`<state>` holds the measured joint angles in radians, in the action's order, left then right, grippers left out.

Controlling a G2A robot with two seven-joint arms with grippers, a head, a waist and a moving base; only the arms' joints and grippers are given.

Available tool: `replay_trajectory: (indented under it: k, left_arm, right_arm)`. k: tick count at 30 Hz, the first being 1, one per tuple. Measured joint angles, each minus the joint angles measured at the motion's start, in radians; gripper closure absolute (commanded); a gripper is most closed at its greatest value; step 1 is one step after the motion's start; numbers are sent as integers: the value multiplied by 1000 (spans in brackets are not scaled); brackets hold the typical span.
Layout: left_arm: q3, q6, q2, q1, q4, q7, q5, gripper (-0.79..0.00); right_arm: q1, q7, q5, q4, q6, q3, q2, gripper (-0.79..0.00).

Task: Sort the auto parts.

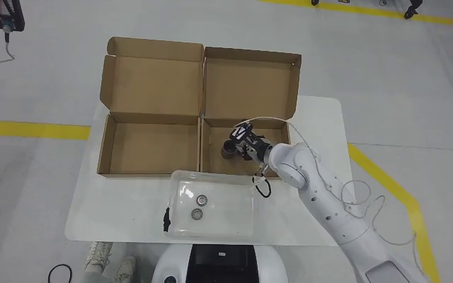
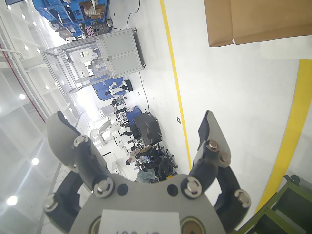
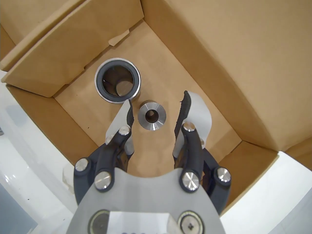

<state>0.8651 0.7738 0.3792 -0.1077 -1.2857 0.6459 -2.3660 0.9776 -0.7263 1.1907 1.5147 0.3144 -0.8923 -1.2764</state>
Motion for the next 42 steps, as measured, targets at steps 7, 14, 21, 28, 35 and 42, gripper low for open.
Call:
replay_trajectory:
  k: [7, 14, 21, 28, 35, 42]
  left_arm:
    - [0, 0, 0, 0, 0, 0, 0, -785]
    - [0, 0, 0, 0, 0, 0, 0, -785]
    - [0, 0, 0, 0, 0, 0, 0, -785]
    - [0, 0, 0, 0, 0, 0, 0, -785]
    - [0, 0, 0, 0, 0, 0, 0, -785]
    - [0, 0, 0, 0, 0, 0, 0, -785]
  right_arm:
    - [73, -59, 60, 198, 3, -52, 21, -360]
    - [131, -76, 83, 352, 59, -83, 36, -366]
    - [149, 14, -12, 389, 231, -89, 45, -323]
    - [177, 43, -32, 381, 382, -9, 48, -376]
    - [231, 95, 22, 368, 397, 64, 49, -366]
    - [239, 120, 95, 310, 373, 137, 42, -302]
